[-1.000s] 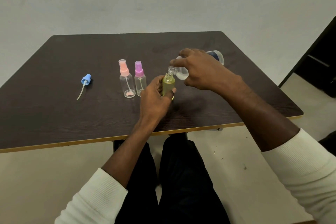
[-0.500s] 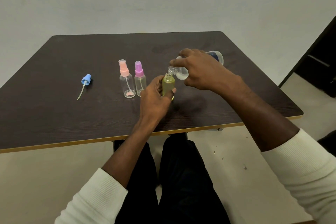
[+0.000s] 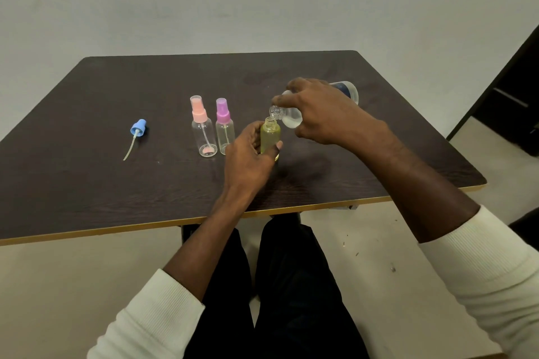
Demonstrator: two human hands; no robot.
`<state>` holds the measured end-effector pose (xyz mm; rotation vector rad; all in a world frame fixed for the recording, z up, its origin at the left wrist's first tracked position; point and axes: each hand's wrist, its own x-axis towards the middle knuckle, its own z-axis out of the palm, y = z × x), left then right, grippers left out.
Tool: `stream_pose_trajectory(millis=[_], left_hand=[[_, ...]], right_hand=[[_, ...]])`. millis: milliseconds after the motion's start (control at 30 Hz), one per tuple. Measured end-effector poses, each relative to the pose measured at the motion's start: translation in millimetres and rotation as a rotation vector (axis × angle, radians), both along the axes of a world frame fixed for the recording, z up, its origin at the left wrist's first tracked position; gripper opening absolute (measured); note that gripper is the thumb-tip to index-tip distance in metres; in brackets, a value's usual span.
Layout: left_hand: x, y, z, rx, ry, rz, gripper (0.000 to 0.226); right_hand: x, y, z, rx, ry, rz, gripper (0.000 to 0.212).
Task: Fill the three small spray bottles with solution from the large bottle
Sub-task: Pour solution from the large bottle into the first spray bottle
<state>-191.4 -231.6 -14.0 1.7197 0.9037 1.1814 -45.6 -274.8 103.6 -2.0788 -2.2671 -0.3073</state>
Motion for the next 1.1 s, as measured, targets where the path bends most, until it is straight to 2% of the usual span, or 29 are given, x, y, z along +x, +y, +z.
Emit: stream_pose_trajectory(millis=[867,1100], left_hand=[[-1,0,0,0.005,0.009,0.002,0.038],[-1,0,0,-0.018,-0.015,-0.010,0.038]], right_hand=[[2,2,-5,0.012,0.010,0.002,0.065],[8,5,-12,0.017,0.120,-0.001,0.067]])
